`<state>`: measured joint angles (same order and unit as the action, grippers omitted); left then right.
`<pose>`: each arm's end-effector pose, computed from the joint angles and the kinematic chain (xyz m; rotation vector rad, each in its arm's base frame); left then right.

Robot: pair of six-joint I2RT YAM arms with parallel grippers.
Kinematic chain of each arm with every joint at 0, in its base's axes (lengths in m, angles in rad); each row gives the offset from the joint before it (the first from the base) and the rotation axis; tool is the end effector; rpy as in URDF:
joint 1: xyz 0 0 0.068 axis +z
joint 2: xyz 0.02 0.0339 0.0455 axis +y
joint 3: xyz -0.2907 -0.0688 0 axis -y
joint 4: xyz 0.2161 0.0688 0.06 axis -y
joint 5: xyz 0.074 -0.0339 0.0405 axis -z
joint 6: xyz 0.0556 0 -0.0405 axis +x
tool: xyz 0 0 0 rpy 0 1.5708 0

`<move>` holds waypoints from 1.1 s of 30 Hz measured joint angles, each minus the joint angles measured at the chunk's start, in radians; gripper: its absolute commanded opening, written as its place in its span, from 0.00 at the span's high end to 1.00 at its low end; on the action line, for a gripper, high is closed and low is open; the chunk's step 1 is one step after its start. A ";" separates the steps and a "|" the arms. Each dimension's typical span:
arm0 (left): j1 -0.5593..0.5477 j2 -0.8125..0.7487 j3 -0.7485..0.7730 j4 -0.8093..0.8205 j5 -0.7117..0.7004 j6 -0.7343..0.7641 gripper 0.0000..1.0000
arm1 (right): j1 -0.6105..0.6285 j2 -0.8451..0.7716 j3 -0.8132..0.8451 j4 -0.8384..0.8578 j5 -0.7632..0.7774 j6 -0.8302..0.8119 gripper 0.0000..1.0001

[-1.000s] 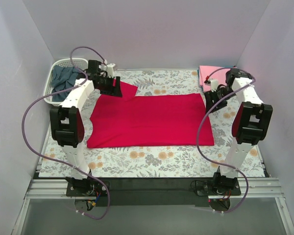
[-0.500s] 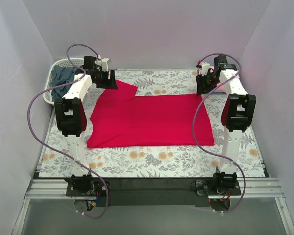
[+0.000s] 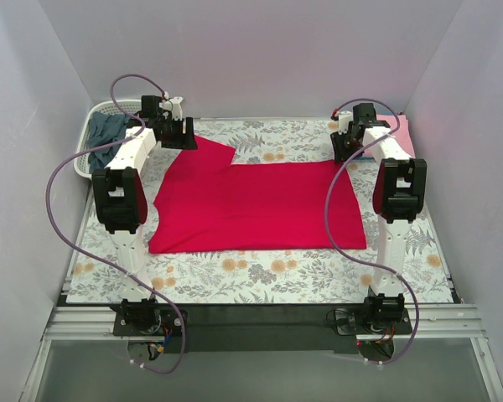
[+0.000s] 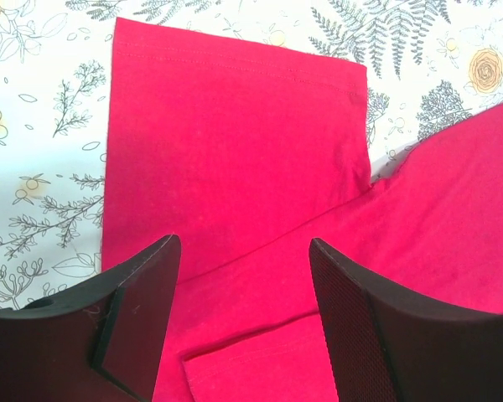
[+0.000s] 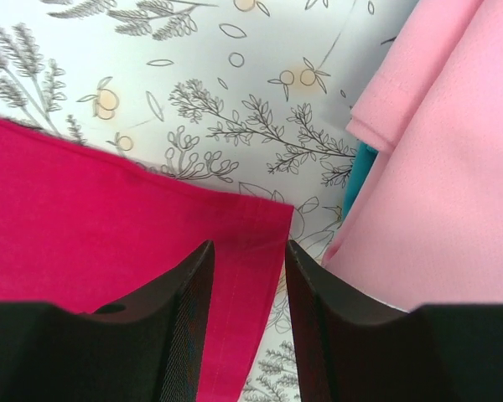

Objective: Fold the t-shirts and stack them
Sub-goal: Fold the tshirt

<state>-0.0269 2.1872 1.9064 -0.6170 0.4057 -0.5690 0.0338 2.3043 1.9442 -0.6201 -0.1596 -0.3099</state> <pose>0.4895 -0.0351 0.2507 -0.4986 2.4696 -0.7521 0.5092 0.0261 0.2024 -0.4941 2.4864 0.0946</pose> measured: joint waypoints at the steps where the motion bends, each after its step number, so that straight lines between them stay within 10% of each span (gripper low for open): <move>1: 0.000 0.000 0.000 0.002 -0.002 0.000 0.38 | -0.001 0.008 0.000 0.003 0.003 0.003 0.55; 9: 0.000 0.003 0.003 0.014 -0.020 -0.002 0.35 | -0.002 0.043 0.001 0.030 0.016 0.027 0.59; 16: 0.000 0.085 0.073 0.046 -0.052 -0.012 0.34 | -0.002 0.045 -0.003 0.044 0.006 0.048 0.99; 33: 0.000 0.290 0.172 0.140 -0.181 0.032 0.43 | -0.005 0.027 -0.043 0.078 -0.031 0.045 0.99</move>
<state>-0.0269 2.4771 2.0781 -0.4770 0.2245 -0.5365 0.0284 2.3314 1.9011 -0.5423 -0.1909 -0.2653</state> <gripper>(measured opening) 0.579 0.028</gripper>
